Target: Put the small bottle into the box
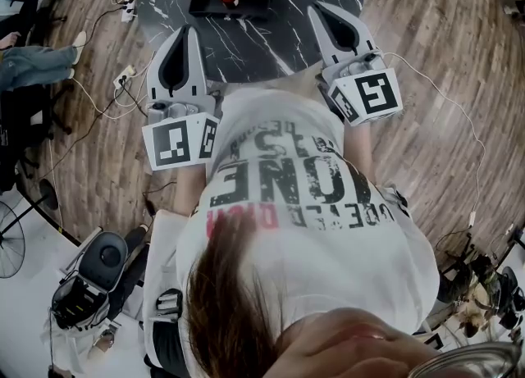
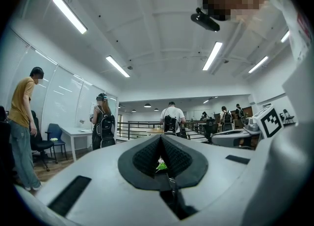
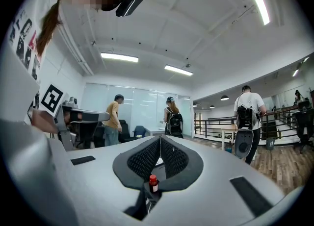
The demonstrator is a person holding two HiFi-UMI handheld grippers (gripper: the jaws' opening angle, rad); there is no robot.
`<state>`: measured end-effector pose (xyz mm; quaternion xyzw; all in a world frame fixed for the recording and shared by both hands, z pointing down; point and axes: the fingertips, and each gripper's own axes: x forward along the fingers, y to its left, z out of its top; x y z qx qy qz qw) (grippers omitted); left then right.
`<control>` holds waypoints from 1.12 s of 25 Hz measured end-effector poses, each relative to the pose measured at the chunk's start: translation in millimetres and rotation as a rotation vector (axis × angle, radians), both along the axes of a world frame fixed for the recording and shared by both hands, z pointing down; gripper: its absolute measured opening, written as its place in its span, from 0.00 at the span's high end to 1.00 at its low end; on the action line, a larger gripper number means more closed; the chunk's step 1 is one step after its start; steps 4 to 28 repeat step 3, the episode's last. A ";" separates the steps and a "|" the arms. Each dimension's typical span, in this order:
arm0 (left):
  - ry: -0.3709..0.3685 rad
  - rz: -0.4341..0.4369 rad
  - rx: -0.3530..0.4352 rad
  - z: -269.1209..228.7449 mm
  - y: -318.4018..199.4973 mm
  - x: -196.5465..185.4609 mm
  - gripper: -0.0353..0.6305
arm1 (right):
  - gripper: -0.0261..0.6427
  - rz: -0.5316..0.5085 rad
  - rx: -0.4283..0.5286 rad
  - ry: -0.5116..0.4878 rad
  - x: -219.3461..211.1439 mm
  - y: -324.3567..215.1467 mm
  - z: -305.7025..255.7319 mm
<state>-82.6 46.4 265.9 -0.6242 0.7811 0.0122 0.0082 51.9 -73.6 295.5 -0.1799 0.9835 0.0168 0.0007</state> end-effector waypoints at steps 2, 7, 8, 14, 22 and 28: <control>-0.003 0.002 0.003 -1.2 -0.1 1.7 0.94 | 0.96 -0.001 0.004 -0.003 1.2 0.1 -1.1; -0.005 0.004 0.004 -1.9 -0.1 2.5 0.94 | 0.96 -0.002 0.006 -0.005 1.8 0.2 -1.8; -0.005 0.004 0.004 -1.9 -0.1 2.5 0.94 | 0.96 -0.002 0.006 -0.005 1.8 0.2 -1.8; -0.005 0.004 0.004 -1.9 -0.1 2.5 0.94 | 0.96 -0.002 0.006 -0.005 1.8 0.2 -1.8; -0.005 0.004 0.004 -1.9 -0.1 2.5 0.94 | 0.96 -0.002 0.006 -0.005 1.8 0.2 -1.8; -0.005 0.004 0.004 -1.9 -0.1 2.5 0.94 | 0.96 -0.002 0.006 -0.005 1.8 0.2 -1.8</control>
